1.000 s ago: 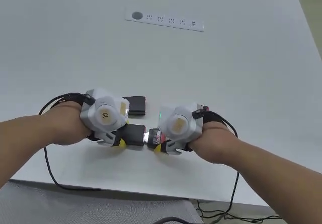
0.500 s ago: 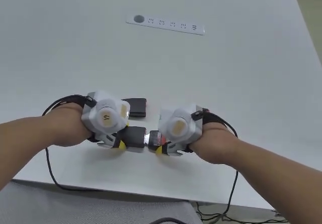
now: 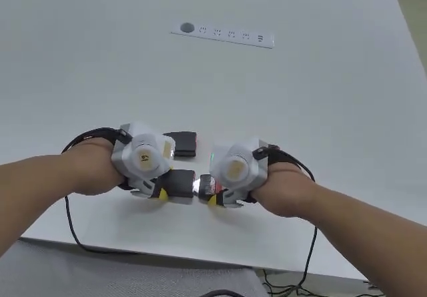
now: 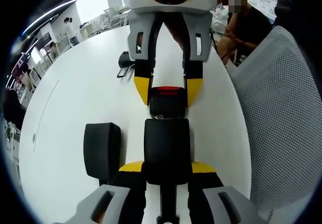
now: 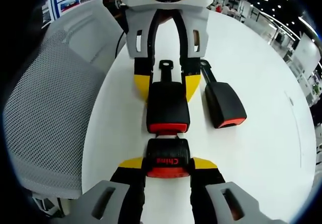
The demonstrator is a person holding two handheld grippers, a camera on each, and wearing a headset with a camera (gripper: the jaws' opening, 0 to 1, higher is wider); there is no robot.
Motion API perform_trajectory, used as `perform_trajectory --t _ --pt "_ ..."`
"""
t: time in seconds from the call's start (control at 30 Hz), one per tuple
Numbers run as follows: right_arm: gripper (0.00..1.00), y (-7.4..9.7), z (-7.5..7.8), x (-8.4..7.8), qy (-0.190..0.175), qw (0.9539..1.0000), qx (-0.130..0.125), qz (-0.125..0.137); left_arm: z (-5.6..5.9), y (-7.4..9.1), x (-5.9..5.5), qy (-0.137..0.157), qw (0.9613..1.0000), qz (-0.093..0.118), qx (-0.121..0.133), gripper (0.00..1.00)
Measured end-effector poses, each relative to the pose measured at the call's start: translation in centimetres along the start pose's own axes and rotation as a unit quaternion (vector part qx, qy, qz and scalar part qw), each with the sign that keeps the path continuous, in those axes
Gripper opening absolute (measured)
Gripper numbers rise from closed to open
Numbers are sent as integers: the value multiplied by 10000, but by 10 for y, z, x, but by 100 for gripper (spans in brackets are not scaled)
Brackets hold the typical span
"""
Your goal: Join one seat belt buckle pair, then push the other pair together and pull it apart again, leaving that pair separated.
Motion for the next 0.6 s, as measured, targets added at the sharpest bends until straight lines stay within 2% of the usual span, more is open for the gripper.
perform_trajectory --t 0.23,0.6 --pt "31 -1 1 -1 -98 9999 6 77 0 0 0 55 10000 -28 -25 32" --pt "32 -3 2 -1 -135 9999 98 43 -1 0 1 127 9998 -152 -98 33"
Point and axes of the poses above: the centre of the closed fingertips' face, and the gripper's own axes: y roughly backward along the fingers, z roughly to its right, x roughly out of its top, the point moved 7 cm from there along y, roughly backward along the fingers, and after that the axes turned 12 degrees about -x, right-handed, at the moved point
